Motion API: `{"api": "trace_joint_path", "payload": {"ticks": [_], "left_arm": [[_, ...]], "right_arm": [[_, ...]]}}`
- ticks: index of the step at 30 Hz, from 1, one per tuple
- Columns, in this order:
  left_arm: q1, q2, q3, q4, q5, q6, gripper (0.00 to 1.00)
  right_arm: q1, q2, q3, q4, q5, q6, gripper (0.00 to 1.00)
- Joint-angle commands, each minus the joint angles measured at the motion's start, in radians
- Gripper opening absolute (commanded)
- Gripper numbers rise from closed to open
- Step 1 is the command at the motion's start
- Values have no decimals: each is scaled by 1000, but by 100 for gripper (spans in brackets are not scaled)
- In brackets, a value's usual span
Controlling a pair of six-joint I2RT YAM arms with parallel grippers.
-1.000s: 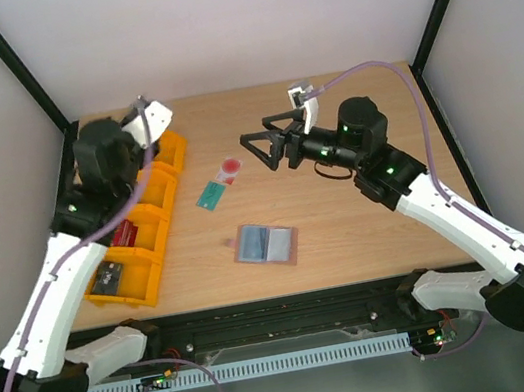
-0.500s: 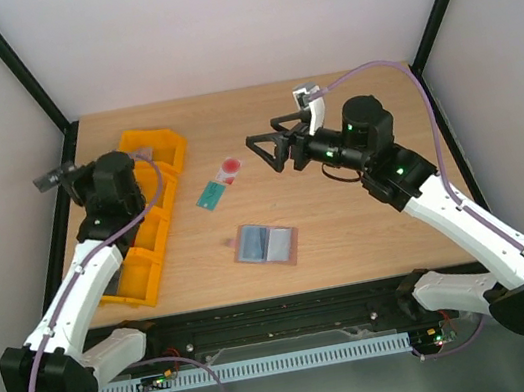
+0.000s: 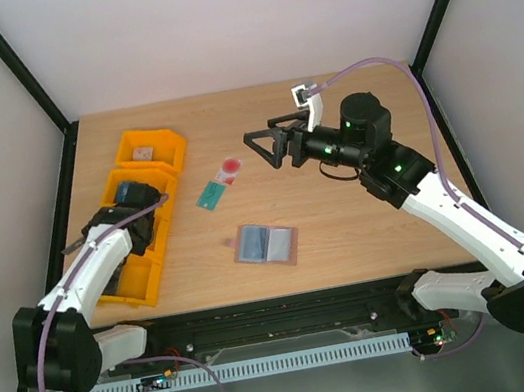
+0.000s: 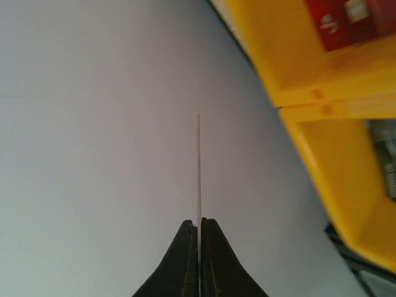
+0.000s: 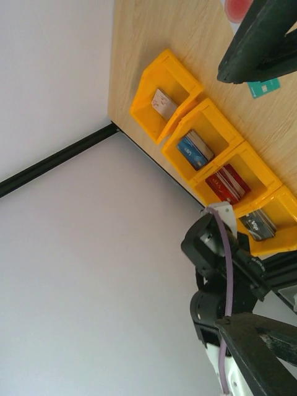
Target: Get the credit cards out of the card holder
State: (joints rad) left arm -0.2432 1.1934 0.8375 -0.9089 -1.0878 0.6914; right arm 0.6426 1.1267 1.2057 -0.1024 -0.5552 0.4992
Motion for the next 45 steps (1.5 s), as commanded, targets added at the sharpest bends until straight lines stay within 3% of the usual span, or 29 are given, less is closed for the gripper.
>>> {"api": "trace_joint_path", "payload": {"ticks": [1, 9, 17, 20, 24, 26, 29, 32, 38, 42, 44, 45], "left_arm": [[21, 52, 51, -137, 136, -254, 2], [121, 10, 93, -185, 332, -344, 2], [122, -85, 21, -329, 384, -385, 2], [121, -86, 33, -276, 305, -374, 2], [105, -117, 135, -65, 162, -289, 2], [76, -156, 144, 92, 59, -168, 2], [27, -252, 65, 582, -63, 242, 2], [6, -345, -34, 1022, -20, 652, 2], [-9, -317, -50, 1540, 41, 1032, 2], [-15, -297, -47, 1717, 65, 1141, 3], [-14, -293, -28, 1620, 18, 1071, 3], [-13, -289, -3, 1484, -19, 968, 3]], "right_arm": [[-1, 22, 55, 4, -20, 53, 99], [-1, 32, 70, 25, 13, 85, 99], [-1, 55, 70, 49, -15, 82, 99], [-1, 58, 56, 48, -4, 53, 99], [-1, 106, 110, -1, -35, 32, 99], [-1, 114, 118, -3, -46, 32, 99], [-1, 104, 104, 16, -45, 31, 99], [-1, 103, 102, 10, -43, 26, 99], [-1, 106, 101, 20, -53, 34, 99], [-1, 104, 88, 22, -53, 28, 99], [-1, 107, 92, 12, -64, 19, 99], [-1, 106, 92, 10, -65, 15, 99]]}}
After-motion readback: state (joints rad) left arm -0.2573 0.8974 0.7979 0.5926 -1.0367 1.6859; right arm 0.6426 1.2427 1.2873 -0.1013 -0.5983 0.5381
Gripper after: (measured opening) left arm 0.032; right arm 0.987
